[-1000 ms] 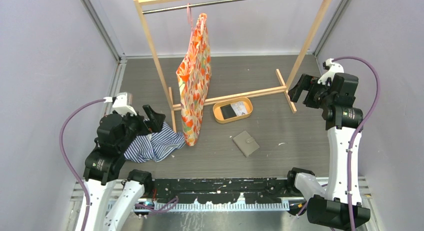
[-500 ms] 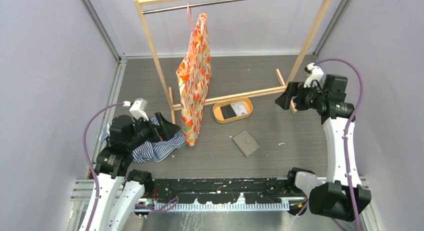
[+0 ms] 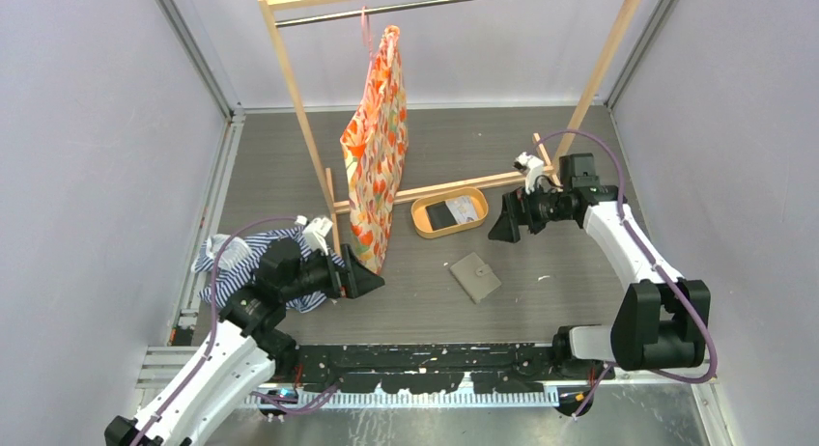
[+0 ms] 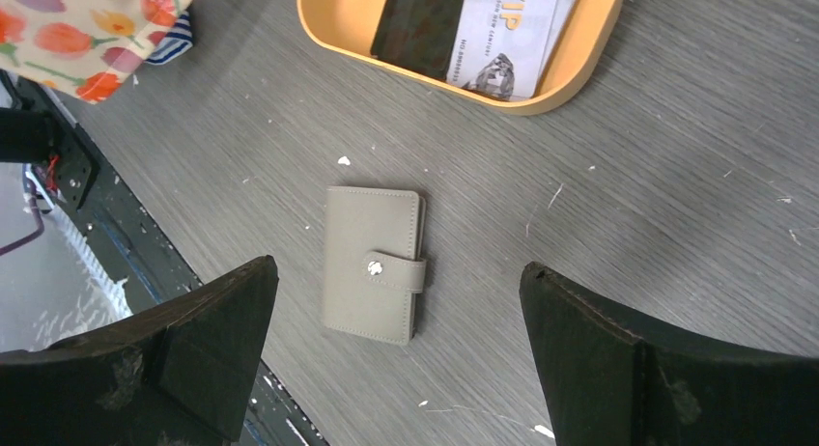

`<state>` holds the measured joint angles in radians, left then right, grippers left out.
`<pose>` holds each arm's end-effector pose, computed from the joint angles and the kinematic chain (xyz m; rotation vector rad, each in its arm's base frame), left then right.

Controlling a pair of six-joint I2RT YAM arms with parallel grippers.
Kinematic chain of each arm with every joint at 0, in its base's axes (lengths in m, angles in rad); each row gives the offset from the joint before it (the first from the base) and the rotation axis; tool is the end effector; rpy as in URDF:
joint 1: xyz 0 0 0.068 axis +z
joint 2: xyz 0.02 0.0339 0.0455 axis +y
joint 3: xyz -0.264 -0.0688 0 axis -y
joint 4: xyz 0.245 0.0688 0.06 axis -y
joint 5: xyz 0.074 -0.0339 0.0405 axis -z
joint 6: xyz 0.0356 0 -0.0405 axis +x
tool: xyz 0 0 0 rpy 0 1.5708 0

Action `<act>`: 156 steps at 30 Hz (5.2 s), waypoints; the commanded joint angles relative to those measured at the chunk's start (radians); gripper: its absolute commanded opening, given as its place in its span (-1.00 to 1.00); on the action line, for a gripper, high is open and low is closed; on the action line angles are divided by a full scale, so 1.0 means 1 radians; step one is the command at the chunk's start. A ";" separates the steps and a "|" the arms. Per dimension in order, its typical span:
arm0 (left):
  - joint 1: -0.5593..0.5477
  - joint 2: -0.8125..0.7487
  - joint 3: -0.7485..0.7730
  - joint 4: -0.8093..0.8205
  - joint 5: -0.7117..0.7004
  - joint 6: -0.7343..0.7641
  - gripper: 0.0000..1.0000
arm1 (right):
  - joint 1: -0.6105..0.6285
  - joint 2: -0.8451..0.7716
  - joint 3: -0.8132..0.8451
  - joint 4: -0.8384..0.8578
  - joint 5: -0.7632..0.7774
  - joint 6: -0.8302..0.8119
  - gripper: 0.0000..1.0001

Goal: Put the credit cards into the card holder
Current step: Open the card holder at the center of the board.

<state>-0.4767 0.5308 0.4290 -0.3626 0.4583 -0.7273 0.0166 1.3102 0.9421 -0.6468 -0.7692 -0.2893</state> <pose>0.1144 -0.0768 0.2345 0.0392 2.2084 -1.1848 0.2543 0.0290 0.2518 -0.6302 2.2957 0.8566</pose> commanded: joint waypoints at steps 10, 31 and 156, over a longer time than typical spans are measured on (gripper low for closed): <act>-0.311 -0.182 -0.114 0.141 -0.156 -0.263 0.78 | 0.361 -0.050 -0.119 -0.069 0.222 -0.368 0.57; -0.876 0.441 -0.099 0.715 -0.913 -0.409 0.78 | 0.621 0.191 -0.097 0.089 0.611 -0.193 -0.19; -0.700 1.308 0.494 0.746 -0.658 -0.255 -0.19 | 0.124 0.020 0.023 -0.123 -0.091 -0.011 -0.08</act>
<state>-1.1820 1.8400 0.8955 0.3717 -0.2028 -0.9863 0.1146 1.2526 0.9535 -0.7654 -0.7414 -0.3286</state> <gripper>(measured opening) 0.405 0.531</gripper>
